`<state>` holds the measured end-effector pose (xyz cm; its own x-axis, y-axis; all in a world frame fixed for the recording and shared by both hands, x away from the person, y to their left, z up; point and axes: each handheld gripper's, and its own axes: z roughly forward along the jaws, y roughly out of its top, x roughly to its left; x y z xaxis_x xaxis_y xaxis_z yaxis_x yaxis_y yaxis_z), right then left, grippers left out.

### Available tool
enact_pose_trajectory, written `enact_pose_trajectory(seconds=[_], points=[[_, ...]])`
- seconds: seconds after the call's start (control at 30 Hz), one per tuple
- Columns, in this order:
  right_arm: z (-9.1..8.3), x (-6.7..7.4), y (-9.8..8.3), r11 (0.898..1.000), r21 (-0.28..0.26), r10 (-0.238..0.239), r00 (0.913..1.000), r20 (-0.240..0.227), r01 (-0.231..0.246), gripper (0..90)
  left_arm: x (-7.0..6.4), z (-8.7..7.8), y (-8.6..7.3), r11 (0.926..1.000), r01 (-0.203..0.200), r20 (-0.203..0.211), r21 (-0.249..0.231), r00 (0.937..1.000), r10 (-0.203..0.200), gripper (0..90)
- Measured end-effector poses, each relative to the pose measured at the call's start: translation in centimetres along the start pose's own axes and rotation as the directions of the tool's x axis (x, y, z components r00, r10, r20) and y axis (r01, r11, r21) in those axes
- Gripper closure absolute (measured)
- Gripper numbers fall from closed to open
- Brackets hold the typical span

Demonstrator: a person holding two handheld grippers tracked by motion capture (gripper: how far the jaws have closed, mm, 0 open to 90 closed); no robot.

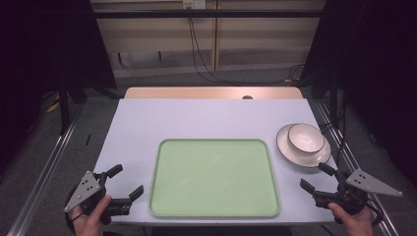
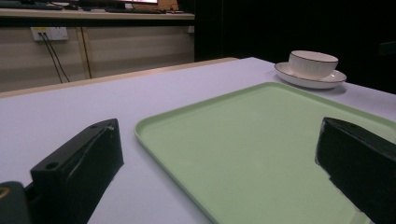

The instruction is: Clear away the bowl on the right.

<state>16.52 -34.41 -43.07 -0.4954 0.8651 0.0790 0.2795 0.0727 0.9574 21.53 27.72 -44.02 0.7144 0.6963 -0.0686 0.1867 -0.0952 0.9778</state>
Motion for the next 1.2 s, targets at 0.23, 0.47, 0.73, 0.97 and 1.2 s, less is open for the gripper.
enact_pose_trajectory(seconds=[0.23, 0.47, 0.73, 0.97, 1.2], points=[[0.2, -0.8, 0.2, 1.000, 0.023, 0.001, 0.9999, 0.016, -0.002, 12.3, 0.0, 0.0, 0.0, 1.0000, 0.007, -0.006, -0.003, 1.0000, -0.007, 0.8], [0.3, -1.5, 0.6, 0.999, 0.034, -0.006, 0.9993, 0.038, 0.004, 16.3, 0.0, 0.0, 0.0, 1.0000, 0.007, -0.001, -0.004, 1.0000, -0.007, 0.8], [0.7, -2.1, 1.1, 0.997, 0.076, -0.023, 0.9990, 0.039, 0.020, 19.1, 0.0, 0.0, -0.1, 1.0000, 0.009, -0.006, 0.001, 0.9999, -0.009, 0.8], [1.3, -3.6, 1.2, 0.993, 0.117, -0.013, 0.9980, 0.063, 0.005, 19.3, -0.1, 0.1, 0.0, 1.0000, 0.007, -0.001, -0.002, 1.0000, -0.007, 0.8], [1.0, -4.3, 1.8, 0.992, 0.123, -0.001, 0.9982, 0.059, -0.007, 19.3, 0.0, 0.1, -0.1, 0.9999, 0.011, -0.002, 0.001, 0.9999, -0.011, 0.8]])
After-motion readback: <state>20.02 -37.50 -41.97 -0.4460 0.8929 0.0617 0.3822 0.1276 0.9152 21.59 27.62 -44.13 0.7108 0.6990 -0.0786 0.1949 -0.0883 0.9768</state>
